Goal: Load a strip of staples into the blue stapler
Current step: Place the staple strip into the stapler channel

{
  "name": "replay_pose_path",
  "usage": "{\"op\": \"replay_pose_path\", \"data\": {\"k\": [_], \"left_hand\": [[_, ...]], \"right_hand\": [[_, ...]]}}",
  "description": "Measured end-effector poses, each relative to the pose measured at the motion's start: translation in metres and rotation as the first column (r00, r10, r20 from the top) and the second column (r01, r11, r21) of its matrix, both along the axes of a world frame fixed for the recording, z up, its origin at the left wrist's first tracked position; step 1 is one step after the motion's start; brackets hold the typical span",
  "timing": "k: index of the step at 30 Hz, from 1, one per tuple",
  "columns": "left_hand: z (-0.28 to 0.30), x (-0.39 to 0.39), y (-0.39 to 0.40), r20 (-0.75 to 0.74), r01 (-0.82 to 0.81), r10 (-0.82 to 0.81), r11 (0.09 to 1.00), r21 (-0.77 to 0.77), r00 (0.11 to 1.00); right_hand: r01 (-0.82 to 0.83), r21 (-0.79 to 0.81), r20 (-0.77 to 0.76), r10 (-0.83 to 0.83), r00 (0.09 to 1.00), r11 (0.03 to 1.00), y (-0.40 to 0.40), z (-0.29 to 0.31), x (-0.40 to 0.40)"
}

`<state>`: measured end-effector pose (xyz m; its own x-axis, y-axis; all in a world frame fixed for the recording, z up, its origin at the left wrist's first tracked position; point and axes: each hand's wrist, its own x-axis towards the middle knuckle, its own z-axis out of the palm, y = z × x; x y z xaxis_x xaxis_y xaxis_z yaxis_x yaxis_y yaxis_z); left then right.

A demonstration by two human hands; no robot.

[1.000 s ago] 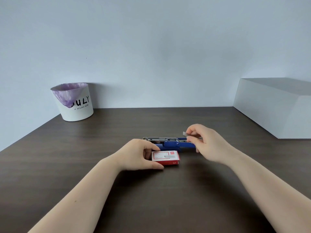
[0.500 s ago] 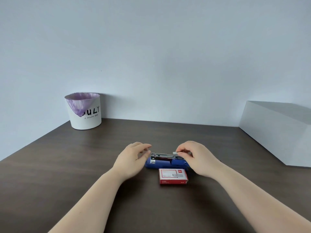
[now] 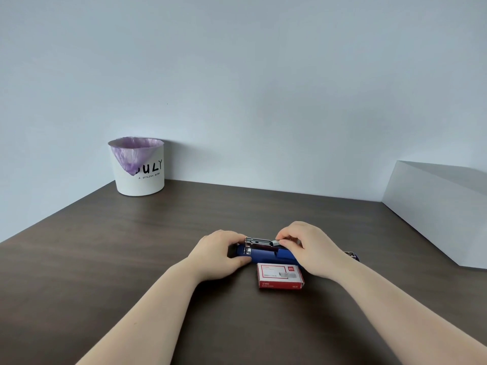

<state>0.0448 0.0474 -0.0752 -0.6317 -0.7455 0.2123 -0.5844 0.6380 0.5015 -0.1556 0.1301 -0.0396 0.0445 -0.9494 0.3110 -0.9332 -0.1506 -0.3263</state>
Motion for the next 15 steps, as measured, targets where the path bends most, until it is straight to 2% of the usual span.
{"op": "replay_pose_path", "data": {"k": [9, 15], "left_hand": [[0.0008, 0.0008, 0.0, -0.026, 0.003, -0.002, 0.999, 0.035, 1.0], [0.0012, 0.0011, 0.0007, -0.03, 0.007, -0.006, 0.999, 0.04, 1.0]], "right_hand": [[-0.029, -0.022, -0.067, 0.028, 0.997, 0.999, 0.0031, 0.0029, 0.003], [-0.066, 0.04, -0.072, 0.069, 0.995, 0.997, -0.0017, 0.0043, 0.0033]]}}
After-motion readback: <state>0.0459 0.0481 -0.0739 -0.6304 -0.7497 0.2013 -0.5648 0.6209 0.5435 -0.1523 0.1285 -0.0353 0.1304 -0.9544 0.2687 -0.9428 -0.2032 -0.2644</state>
